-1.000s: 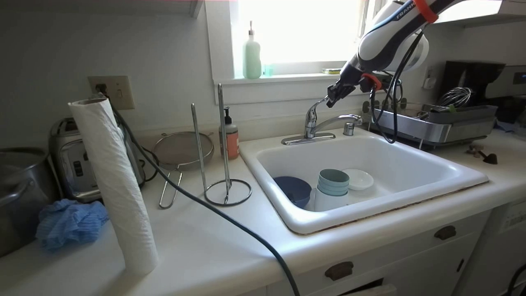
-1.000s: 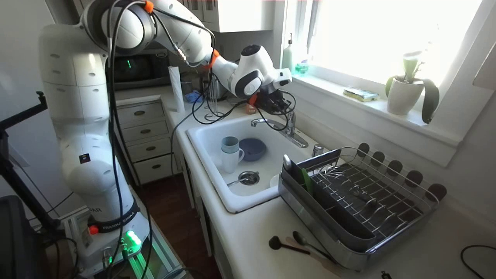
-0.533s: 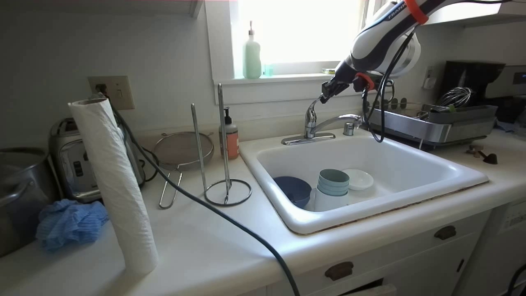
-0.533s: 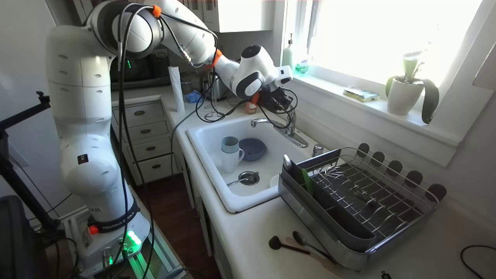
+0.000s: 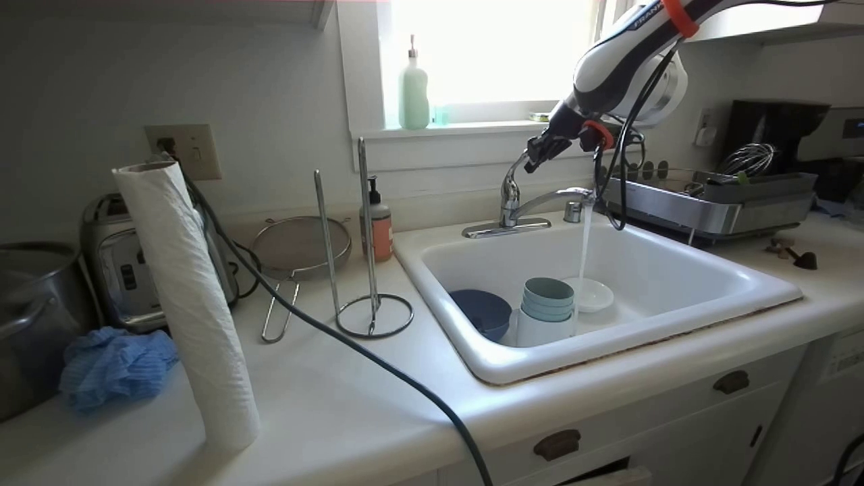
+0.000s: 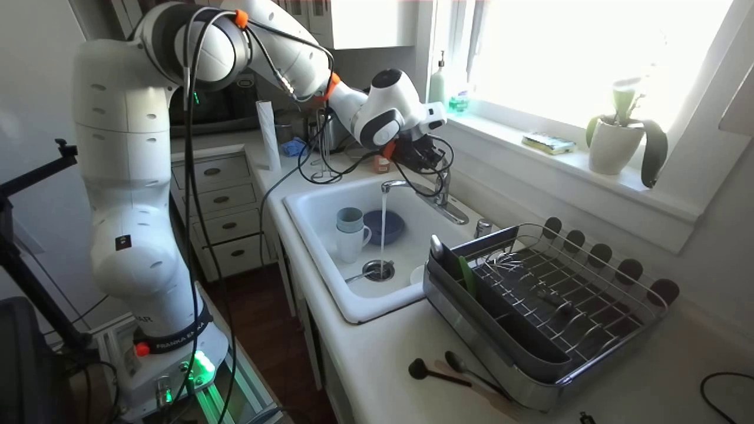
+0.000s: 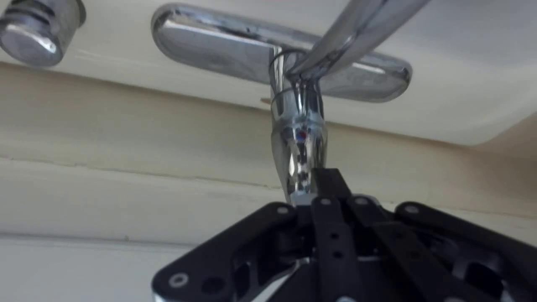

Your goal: Move the tap nozzle slightly to the left and open the tap using the faucet

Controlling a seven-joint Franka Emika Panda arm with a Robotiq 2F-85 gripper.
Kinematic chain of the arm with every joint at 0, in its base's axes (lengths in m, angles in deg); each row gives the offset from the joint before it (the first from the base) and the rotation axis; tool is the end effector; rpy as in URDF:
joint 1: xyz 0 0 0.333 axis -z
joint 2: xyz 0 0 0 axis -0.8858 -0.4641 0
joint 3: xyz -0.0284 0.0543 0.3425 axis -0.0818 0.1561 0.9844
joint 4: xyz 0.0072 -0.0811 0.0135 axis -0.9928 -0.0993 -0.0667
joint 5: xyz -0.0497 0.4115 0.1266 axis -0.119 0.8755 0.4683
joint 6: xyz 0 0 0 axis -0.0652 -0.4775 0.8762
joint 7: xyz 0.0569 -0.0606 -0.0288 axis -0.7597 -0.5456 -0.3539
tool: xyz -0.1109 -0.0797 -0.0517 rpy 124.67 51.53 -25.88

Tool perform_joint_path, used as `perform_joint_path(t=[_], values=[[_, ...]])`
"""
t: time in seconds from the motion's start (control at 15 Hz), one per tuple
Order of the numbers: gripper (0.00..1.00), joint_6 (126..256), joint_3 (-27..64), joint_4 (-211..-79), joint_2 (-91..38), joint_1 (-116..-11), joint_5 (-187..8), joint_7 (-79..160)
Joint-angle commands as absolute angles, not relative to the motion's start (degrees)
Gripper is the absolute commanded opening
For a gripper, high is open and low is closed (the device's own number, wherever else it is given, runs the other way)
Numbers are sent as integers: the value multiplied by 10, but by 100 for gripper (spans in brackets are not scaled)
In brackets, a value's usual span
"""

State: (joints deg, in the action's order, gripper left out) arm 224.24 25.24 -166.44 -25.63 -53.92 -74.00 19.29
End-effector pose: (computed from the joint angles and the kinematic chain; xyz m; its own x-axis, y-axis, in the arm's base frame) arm 0.7082 -0.0819 0.3800 0.7776 -0.0068 0.6288 -0.0070 -1.0000 -0.0022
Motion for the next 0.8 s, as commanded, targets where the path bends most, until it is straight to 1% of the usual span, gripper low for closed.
perform_joint_path(t=[0.0,0.27,0.33,0.4,0.47,0.73], values=[[0,2096,225,-1670,-220,-557,-783,244],[0,1922,214,-1666,-169,-571,-835,307],[26,1884,216,-1664,-155,-573,-833,312],[28,1835,214,-1662,-139,-577,-844,326],[33,1796,214,-1660,-124,-581,-856,342],[61,1673,220,-1662,-56,-592,-914,399]])
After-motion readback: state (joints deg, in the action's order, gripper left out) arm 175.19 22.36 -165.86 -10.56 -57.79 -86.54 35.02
